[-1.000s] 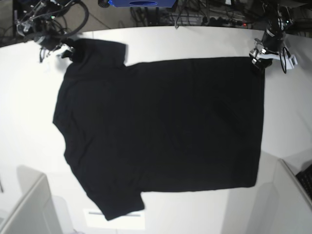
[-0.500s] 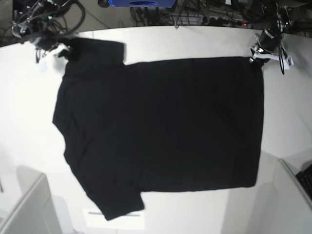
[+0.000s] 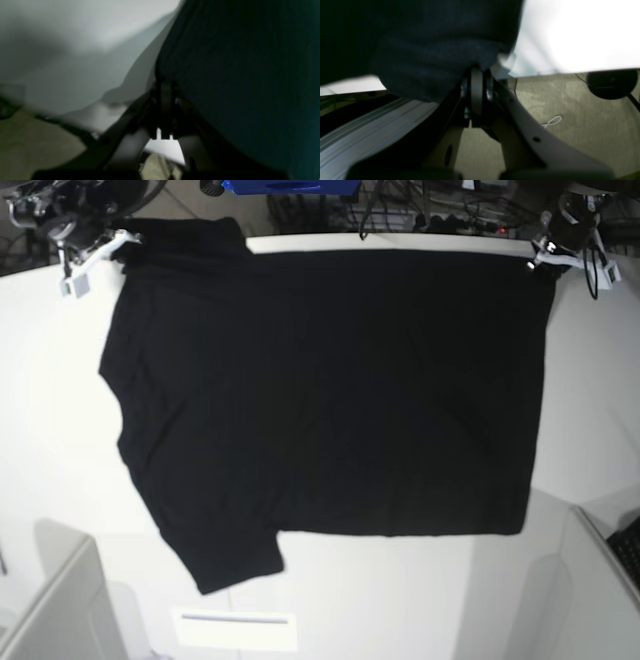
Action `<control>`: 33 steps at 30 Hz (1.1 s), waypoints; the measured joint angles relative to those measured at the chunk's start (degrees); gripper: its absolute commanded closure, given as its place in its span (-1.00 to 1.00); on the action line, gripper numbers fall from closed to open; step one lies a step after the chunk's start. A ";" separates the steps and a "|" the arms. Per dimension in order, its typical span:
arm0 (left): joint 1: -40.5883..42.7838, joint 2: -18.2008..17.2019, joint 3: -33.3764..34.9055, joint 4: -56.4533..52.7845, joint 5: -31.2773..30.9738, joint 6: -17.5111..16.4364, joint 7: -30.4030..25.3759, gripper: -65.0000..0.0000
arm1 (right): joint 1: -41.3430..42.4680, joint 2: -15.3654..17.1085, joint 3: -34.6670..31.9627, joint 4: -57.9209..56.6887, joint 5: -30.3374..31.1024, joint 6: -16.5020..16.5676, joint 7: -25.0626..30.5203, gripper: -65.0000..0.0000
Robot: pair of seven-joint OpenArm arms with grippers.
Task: Fold the T-shirt properly
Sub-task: 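Lift the shoulder corners and pull them toward the robot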
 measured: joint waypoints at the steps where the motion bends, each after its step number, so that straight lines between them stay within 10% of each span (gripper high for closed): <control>1: 0.66 0.02 -0.17 0.46 0.00 0.00 -0.20 1.00 | 0.02 0.02 0.00 0.00 -0.02 0.02 0.00 1.00; 20: -1.01 2.89 0.42 11.69 -0.26 0.09 5.51 1.00 | 5.18 0.52 0.00 9.68 5.01 0.09 -2.49 1.00; 33: 4.42 2.56 -10.54 13.05 -14.64 0.20 9.68 1.00 | 1.20 -0.13 -0.07 9.66 0.02 0.07 -2.16 1.00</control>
